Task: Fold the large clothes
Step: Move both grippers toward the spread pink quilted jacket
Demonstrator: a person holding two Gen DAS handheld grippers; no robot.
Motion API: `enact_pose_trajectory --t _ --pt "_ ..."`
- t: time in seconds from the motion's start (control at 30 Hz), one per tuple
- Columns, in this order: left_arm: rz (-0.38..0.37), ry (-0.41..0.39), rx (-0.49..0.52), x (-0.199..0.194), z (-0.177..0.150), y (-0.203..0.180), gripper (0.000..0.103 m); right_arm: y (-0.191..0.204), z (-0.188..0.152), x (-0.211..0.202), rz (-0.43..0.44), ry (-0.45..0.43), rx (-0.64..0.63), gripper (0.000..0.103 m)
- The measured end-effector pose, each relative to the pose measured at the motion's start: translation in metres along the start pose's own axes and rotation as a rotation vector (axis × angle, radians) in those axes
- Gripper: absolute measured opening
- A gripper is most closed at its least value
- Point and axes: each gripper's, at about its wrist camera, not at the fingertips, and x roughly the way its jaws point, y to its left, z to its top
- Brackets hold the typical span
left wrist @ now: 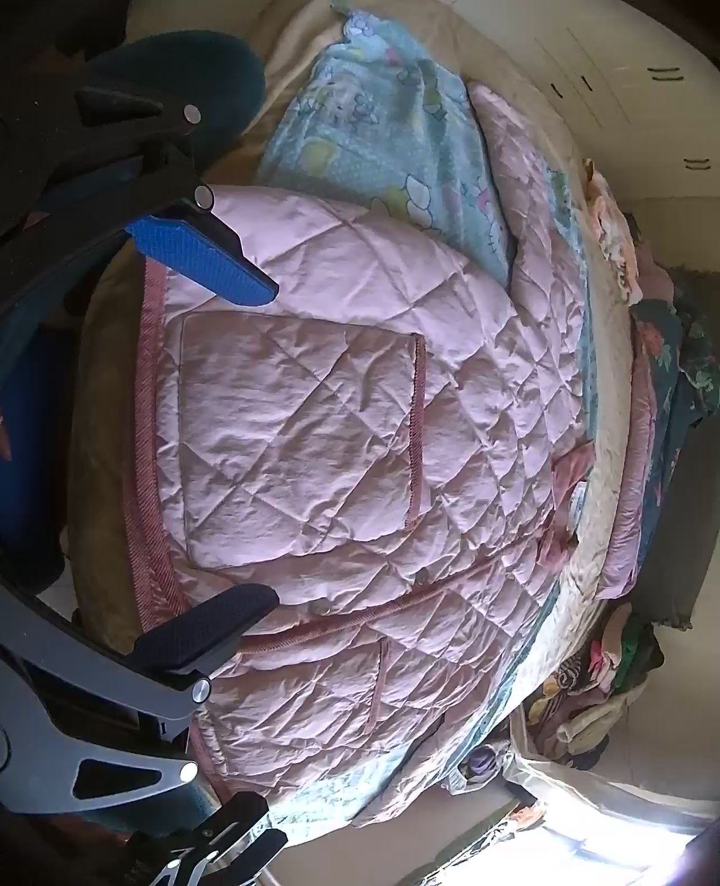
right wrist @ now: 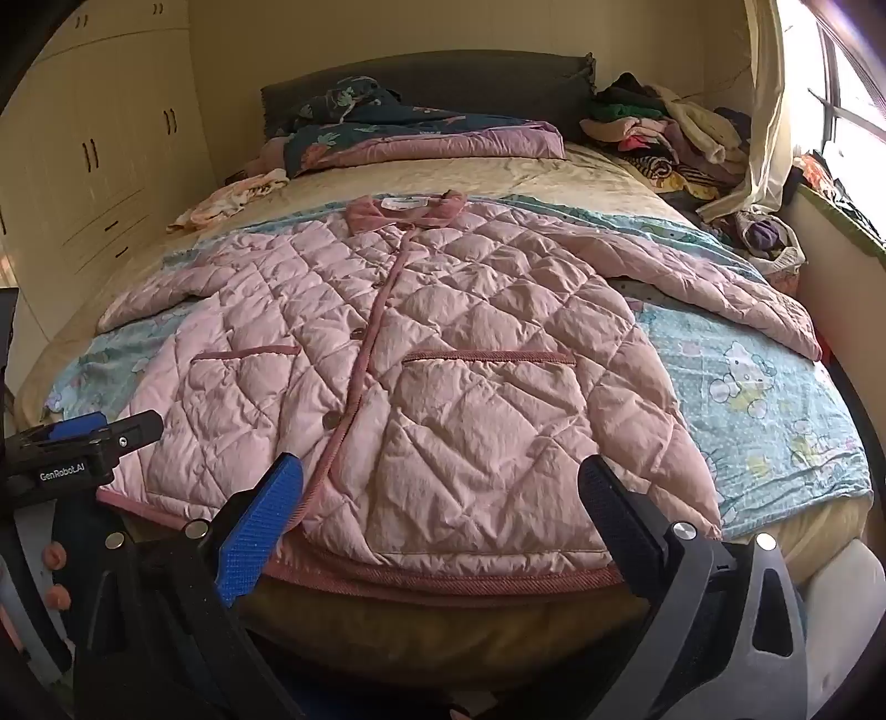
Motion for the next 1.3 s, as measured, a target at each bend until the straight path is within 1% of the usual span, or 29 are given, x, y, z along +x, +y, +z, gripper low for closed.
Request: enact_pose_trajectory --t 0.23,0.27,0.3,0.47,0.5,0.6,1.3 --pt "-0.002 0.008 0.013 0.001 0.001 0.006 0.094 0.001 0.001 -0.002 0.001 0.000 -0.005 0.099" --pt "0.009 0.004 0.028 -0.002 0.004 -0.004 0.094 0.002 0.002 -0.003 0.001 -0.001 -0.005 0.099" --pt "0.010 0.003 0.030 -0.003 0.004 -0.005 0.094 0.002 0.003 -0.005 0.001 -0.006 -0.006 0.099" --pt "0.010 0.007 0.032 -0.003 0.010 -0.002 0.094 0.002 0.002 -0.004 0.003 -0.010 -0.008 0.099" --pt "0.018 -0.003 0.032 -0.002 0.001 -0.009 0.094 0.002 0.002 -0.004 0.004 -0.011 -0.008 0.099" --pt "0.021 -0.006 0.040 -0.001 -0.002 -0.010 0.094 0.001 0.001 -0.005 0.000 -0.011 -0.005 0.099" --pt "0.020 -0.006 0.042 -0.001 -0.002 -0.012 0.094 0.003 0.002 -0.005 0.001 -0.011 -0.008 0.099"
